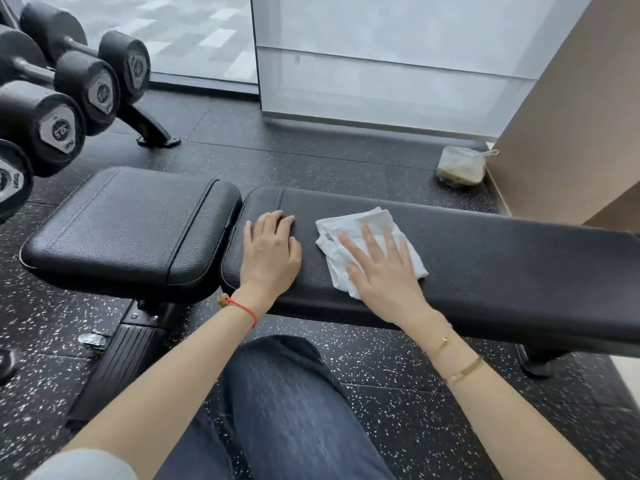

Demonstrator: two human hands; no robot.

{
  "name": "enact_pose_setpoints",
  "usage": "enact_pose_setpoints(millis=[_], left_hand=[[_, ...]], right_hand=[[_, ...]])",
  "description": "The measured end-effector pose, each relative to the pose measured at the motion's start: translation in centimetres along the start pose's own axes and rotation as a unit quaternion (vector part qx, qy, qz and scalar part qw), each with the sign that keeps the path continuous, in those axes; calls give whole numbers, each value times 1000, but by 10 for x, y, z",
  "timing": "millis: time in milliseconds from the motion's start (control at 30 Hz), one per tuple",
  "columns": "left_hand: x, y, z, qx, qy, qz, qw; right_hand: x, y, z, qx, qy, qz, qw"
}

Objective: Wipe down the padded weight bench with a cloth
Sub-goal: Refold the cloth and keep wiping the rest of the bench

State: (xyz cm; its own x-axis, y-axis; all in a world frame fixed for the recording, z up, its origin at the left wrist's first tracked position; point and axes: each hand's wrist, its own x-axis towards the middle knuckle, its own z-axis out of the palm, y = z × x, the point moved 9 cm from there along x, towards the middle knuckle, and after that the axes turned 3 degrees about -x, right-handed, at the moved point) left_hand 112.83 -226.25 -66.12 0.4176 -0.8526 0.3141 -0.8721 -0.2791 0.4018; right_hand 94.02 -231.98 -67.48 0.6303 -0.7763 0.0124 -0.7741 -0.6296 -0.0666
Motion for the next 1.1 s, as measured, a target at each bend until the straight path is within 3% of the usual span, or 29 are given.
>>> enact_pose_setpoints(millis=[133,233,467,867,1100], left_hand=[[0,1,1,14,-7,2,1000],[-1,3,1,27,-7,1,1000],[-2,4,-2,19,-12,-6,1000],[-8,6,4,14,-43,-2,999],[-12,22,4,42,-65,15,997]], right_hand=[[-3,81,-6,-25,-15,123,992],[9,99,-9,-2,-31,200,979],[11,8,-1,-6,5,84,996],[9,8,0,26,-38,106,993],[8,6,-1,12,-21,104,994]])
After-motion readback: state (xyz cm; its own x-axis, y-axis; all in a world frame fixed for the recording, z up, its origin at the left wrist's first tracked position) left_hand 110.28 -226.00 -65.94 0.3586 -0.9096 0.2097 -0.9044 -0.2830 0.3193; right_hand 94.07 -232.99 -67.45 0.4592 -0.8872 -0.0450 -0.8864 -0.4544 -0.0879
